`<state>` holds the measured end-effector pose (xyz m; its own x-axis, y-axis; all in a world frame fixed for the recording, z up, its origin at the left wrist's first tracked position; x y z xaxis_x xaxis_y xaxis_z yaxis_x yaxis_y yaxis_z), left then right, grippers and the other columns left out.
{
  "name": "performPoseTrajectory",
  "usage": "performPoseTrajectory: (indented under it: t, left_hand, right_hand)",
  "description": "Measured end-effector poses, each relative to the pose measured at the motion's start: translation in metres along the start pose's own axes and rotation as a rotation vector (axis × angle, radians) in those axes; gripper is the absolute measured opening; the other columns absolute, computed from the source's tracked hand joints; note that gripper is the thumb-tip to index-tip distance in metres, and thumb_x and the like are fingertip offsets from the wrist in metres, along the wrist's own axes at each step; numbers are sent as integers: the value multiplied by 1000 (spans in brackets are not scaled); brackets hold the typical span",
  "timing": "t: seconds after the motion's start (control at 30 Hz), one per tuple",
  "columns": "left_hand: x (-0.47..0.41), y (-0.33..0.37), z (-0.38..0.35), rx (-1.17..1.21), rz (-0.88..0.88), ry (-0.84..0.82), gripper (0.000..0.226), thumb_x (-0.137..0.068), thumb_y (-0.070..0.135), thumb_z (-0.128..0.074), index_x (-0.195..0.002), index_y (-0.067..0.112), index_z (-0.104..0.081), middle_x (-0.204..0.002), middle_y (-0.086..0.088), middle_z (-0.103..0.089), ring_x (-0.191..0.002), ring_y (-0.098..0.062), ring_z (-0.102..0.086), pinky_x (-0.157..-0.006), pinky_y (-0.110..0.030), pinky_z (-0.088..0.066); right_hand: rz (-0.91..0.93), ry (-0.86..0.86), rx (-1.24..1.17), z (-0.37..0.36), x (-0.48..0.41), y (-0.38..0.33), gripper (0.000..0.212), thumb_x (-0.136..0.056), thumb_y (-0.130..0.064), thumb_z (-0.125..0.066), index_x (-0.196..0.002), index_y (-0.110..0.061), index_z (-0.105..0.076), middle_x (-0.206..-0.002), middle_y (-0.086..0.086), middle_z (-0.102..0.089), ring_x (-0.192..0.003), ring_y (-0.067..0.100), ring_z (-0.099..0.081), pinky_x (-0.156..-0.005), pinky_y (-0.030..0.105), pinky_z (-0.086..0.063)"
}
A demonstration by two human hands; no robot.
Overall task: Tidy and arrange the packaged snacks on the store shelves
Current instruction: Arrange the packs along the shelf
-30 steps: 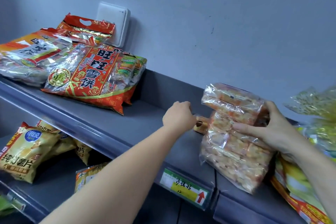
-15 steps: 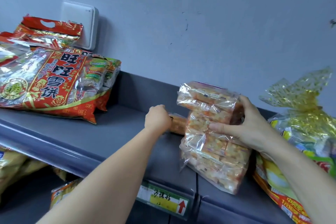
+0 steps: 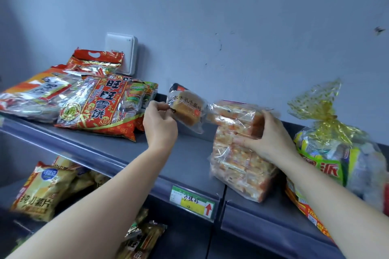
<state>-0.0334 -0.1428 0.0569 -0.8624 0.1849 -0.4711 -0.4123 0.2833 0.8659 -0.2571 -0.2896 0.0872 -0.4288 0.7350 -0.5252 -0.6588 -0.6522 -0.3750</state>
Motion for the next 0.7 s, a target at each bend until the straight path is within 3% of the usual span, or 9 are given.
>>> performPoseTrajectory:
  t: [0.1,0.2,0.3,0.4,0.53,0.63,0.7]
  left_hand:
    - [21,30,19,-9,-106,48,13,-92,2,-53,-89,15,-53,-104,-3,-60,-94,-20,-58,-87,-33,-48]
    - [50,54,36,-6,-166,79,26,-92,3,-52,-80,26,-49,-97,-7,-62,-89,-21,-57,-80,-33,-47]
    - [88,74,44,45,-165,67,30,-93,4,-52,-78,30,-48,-89,-3,-62,-80,-15,-57,-71,-24,-43]
    - [130,87,44,108,-111,53,25,-94,5,-53,-81,26,-52,-83,6,-57,-72,-4,-53,-63,-15,-42]
    - [171,81,53,162,-15,-22,20,-93,3,-55,-82,19,-55,-84,-4,-62,-82,-14,-62,-80,-27,-53]
    - [195,71,59,131,33,-113,19,-92,3,-58,-80,18,-56,-90,-11,-69,-90,-22,-68,-88,-40,-55]
    - [212,68,59,120,55,-195,22,-91,-1,-58,-78,16,-55,-93,-10,-70,-90,-22,-69,-90,-44,-54]
  right_hand:
    - [79,60,89,6,15,-11,108,-71,-61,-70,-151,-17,-12,-155,9,-22,-143,27,-21,-115,46,-24]
    - [223,167,-50,21,41,-26,82,-84,-53,-61,-148,-14,-27,-156,5,-23,-145,21,-16,-118,40,-18]
    - [214,86,-339,31,70,-38,63,-91,-50,-52,-141,-14,-42,-146,1,-42,-134,18,-38,-110,34,-31]
    - [-19,-179,-882,26,94,-37,50,-91,-48,-54,-132,-20,-52,-126,0,-59,-101,11,-62,-84,33,-51]
    - [-221,-141,-1285,32,119,-12,26,-89,-23,-65,-112,-19,-55,-111,11,-66,-93,27,-68,-73,43,-57]
    - [-215,-156,-1309,44,141,4,9,-91,-15,-62,-96,-19,-57,-104,12,-68,-90,28,-70,-57,32,-55]
    - [-214,-171,-1224,51,156,15,5,-90,-18,-64,-90,-20,-59,-99,7,-70,-88,23,-69,-61,34,-57]
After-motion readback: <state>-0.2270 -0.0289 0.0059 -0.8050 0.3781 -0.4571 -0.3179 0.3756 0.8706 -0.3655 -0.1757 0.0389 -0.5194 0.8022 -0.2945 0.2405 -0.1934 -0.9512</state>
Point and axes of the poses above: each hand's wrist, its own x-axis away from the middle knuckle, its own z-axis out of the back of the hand, y = z × x, the point moved 5 cm from there along -x, towards the middle knuckle
